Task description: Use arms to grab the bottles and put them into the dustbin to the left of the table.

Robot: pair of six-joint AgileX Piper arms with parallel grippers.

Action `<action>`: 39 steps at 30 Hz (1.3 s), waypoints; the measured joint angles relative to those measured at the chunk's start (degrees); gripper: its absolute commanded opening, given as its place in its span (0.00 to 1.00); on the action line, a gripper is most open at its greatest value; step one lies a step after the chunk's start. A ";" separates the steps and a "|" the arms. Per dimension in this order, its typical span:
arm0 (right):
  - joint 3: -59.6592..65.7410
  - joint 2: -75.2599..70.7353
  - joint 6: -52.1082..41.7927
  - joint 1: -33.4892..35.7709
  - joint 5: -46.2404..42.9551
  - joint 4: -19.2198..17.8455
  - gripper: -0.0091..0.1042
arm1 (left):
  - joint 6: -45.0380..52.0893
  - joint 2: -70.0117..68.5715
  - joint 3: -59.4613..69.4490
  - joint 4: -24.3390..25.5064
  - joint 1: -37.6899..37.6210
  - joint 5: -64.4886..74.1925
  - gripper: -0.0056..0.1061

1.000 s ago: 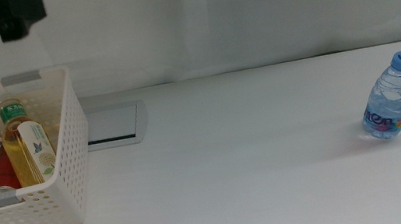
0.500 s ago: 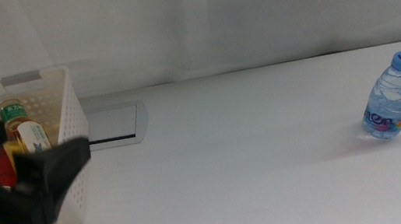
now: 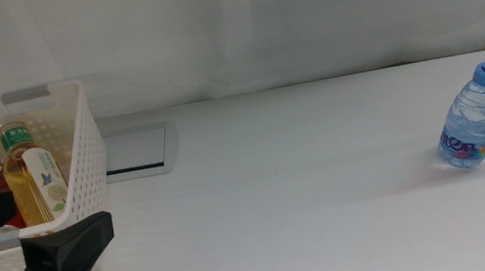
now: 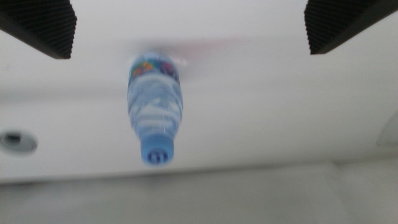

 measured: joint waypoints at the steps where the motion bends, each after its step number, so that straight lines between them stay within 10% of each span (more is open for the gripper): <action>1: 0.00 2.11 1.01 0.00 -0.26 -0.26 0.99 | 0.00 0.00 0.00 0.00 0.00 0.00 0.85; 17: 15.02 16.18 3.04 0.00 -34.27 -5.56 0.99 | 0.00 0.00 0.00 0.00 0.00 0.00 0.85; 26: 18.66 27.45 -15.81 0.00 -55.37 13.46 0.99 | 0.00 0.00 0.00 0.00 0.00 -0.33 0.85; 39: 18.66 45.61 -11.32 0.00 -72.28 8.76 0.99 | 0.00 0.00 0.00 -0.10 0.00 -0.33 0.83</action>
